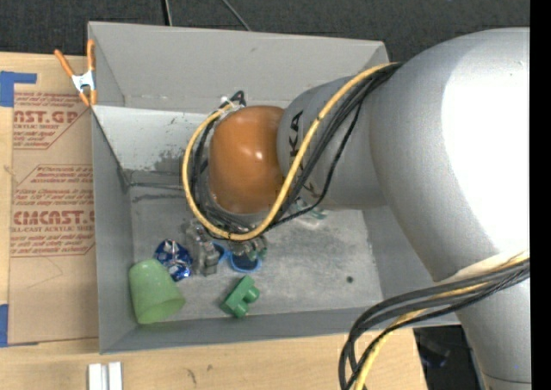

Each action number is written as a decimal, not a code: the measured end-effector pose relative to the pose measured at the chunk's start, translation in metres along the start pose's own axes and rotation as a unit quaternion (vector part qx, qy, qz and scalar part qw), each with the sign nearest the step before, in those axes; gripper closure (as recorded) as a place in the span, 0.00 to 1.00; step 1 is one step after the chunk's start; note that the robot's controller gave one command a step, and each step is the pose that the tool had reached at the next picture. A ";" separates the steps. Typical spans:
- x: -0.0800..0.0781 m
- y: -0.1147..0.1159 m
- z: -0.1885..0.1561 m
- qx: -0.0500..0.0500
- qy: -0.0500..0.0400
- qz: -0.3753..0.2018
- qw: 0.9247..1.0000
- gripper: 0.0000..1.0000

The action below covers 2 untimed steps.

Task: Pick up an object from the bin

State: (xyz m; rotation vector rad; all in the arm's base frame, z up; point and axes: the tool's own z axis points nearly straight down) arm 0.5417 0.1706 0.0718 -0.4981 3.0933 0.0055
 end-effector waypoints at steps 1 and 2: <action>0.002 0.000 0.002 0.000 0.004 0.000 1.000 0.00; 0.002 -0.001 0.002 0.000 0.004 0.000 1.000 1.00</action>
Offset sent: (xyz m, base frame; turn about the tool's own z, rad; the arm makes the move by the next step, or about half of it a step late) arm 0.0000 0.0000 0.0000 0.0000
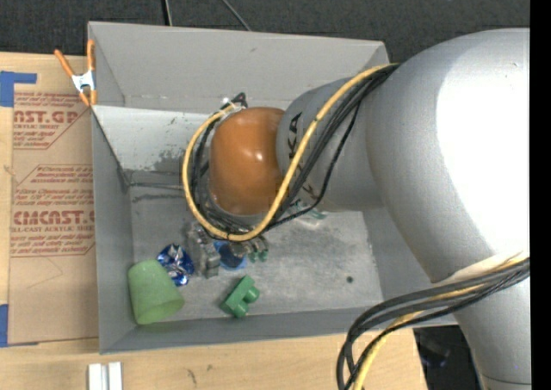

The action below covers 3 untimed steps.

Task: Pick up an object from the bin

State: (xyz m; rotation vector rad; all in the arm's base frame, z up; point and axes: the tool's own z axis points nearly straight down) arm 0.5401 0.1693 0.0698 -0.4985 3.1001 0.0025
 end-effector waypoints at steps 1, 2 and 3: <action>0.000 0.001 0.000 0.000 0.000 0.000 1.000 0.00; 0.002 0.034 -0.068 0.000 -0.002 -0.176 0.984 0.00; -0.024 0.012 0.003 0.000 0.002 -0.245 0.970 0.00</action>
Offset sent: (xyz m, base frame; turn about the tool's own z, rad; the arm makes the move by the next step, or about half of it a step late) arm 0.0000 0.0000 0.0000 0.0000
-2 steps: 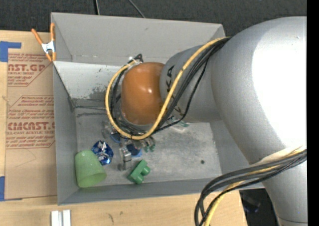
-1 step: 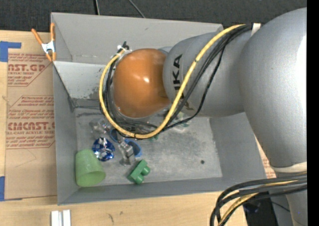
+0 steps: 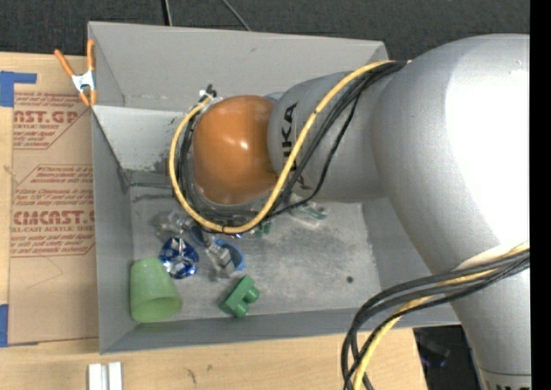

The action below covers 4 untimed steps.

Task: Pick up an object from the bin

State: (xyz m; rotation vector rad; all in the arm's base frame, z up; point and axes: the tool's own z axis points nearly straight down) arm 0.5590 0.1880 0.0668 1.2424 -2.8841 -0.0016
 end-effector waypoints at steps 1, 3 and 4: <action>-0.001 0.000 -0.003 0.001 -0.002 0.000 1.000 1.00; 0.010 0.004 -0.133 0.000 -0.002 -0.008 1.000 0.00; 0.056 0.003 -0.028 -0.002 0.001 -0.063 0.998 0.00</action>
Offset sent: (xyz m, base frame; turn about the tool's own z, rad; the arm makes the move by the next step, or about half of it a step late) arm 0.0000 0.0000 0.0000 0.0000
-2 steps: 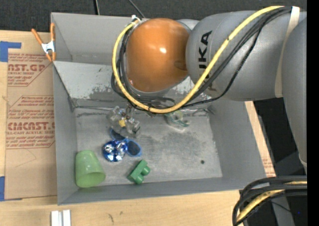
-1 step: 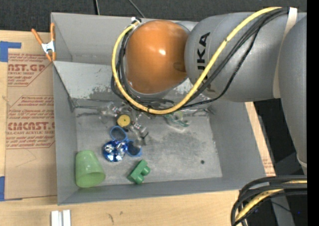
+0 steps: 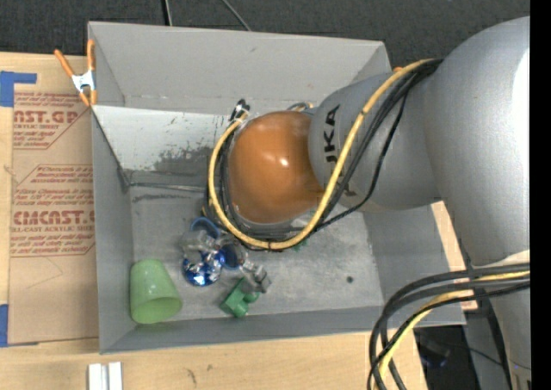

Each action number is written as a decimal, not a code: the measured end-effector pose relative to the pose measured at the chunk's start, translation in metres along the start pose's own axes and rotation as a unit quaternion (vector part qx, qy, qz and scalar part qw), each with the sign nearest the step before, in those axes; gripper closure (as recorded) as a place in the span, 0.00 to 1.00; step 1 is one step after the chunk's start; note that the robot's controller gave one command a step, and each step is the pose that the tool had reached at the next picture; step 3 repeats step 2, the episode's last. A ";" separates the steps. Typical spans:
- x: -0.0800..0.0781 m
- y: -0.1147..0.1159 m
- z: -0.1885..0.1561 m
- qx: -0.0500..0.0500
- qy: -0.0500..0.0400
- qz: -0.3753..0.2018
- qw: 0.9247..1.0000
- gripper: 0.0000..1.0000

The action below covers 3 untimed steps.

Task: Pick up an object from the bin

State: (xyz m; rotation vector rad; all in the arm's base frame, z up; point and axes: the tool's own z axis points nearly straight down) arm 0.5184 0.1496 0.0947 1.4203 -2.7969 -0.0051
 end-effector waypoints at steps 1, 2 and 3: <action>-0.002 -0.001 -0.004 0.002 -0.003 0.000 1.000 1.00; 0.007 -0.008 -0.120 0.005 -0.005 -0.008 1.000 1.00; 0.007 -0.008 -0.120 0.005 -0.005 -0.008 1.000 1.00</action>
Offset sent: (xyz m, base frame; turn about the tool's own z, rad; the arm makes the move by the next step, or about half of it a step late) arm 0.0000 0.0000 0.0000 0.0000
